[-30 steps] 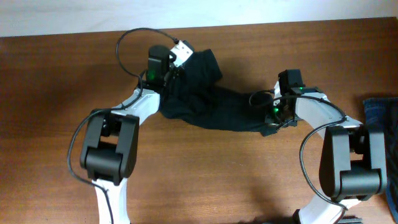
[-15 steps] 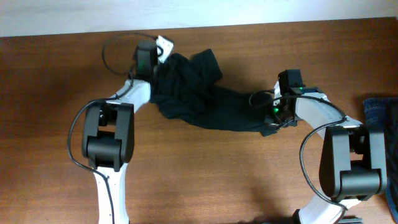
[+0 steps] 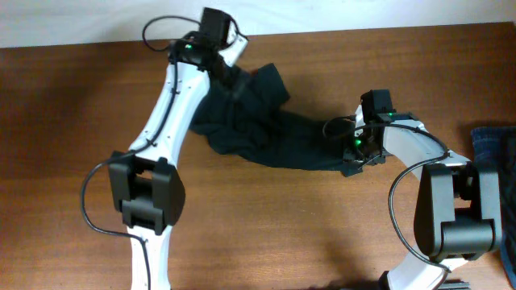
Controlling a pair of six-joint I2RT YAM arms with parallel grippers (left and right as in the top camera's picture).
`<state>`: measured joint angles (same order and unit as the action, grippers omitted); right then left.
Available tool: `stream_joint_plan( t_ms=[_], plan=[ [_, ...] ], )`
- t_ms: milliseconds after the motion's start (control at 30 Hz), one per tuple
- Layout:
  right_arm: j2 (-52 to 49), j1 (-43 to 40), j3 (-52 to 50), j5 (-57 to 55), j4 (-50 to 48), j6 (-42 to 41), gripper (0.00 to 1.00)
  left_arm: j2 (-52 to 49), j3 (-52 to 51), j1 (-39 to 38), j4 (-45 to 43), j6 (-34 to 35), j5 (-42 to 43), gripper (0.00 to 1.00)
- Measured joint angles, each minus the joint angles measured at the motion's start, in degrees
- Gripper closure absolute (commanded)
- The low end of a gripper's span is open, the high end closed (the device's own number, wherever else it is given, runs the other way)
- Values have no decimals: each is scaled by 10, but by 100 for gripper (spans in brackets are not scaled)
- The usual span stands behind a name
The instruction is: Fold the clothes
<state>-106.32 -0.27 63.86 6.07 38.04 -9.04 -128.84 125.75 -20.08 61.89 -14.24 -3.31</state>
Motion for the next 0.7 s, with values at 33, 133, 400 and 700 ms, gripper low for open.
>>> stream_joint_plan(
  t_ms=[33,133,400,700],
  plan=[
    [0,0,0,0,0,-1,59,1,3,-5,30,8,14,1],
    [0,0,0,0,0,0,58,3,4,-15,104,26,62,1],
    [0,0,0,1,0,0,57,3,-9,-16,137,48,106,3],
    [0,0,0,1,0,0,57,3,-130,-22,55,54,115,3]
  ],
)
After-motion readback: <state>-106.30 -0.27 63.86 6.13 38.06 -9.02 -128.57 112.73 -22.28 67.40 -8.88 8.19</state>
